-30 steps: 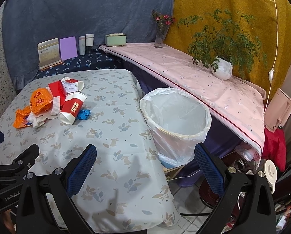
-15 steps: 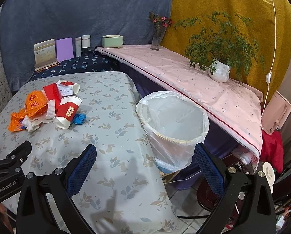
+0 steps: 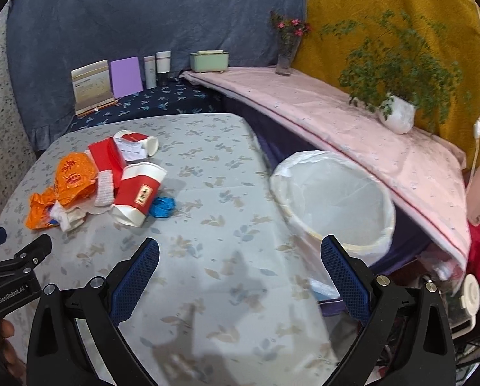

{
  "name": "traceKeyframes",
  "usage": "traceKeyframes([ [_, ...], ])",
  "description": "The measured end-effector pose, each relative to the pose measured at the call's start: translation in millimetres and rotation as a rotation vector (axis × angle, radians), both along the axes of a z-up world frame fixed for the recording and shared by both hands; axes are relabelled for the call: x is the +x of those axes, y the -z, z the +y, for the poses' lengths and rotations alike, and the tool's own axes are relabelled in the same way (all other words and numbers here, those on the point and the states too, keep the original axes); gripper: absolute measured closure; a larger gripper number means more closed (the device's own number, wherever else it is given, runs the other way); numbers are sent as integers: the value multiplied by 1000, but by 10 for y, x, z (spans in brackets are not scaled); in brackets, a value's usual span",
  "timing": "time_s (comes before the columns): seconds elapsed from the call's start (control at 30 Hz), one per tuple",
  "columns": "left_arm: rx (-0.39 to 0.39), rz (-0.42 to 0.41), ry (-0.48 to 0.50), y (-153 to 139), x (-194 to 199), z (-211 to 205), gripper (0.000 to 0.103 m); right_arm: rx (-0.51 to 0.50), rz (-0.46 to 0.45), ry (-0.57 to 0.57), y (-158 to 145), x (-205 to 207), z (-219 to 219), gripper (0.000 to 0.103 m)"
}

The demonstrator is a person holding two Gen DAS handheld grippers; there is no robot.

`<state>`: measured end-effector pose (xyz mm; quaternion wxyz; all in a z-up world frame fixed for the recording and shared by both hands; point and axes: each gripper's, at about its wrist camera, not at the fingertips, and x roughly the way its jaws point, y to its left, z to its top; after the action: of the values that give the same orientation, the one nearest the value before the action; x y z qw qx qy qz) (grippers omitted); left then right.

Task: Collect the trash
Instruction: 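Grasp the orange bag with the left tool while the right tool grasps the red-white cup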

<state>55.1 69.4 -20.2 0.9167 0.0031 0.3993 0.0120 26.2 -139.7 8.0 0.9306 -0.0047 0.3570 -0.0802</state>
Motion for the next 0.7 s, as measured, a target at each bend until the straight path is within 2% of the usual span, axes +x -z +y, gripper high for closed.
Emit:
traceKeyframes([
  [0.2,-23,34,-72,145,270,413,7,44,18,-59,127,355,281,7],
  [0.4,-44,43,-93,200,435,617,7,83,52,-102,322,722,523,7],
  [0.7,-102,66,-58,281,848,485,7,146,90,-133,494,1120,658,23],
])
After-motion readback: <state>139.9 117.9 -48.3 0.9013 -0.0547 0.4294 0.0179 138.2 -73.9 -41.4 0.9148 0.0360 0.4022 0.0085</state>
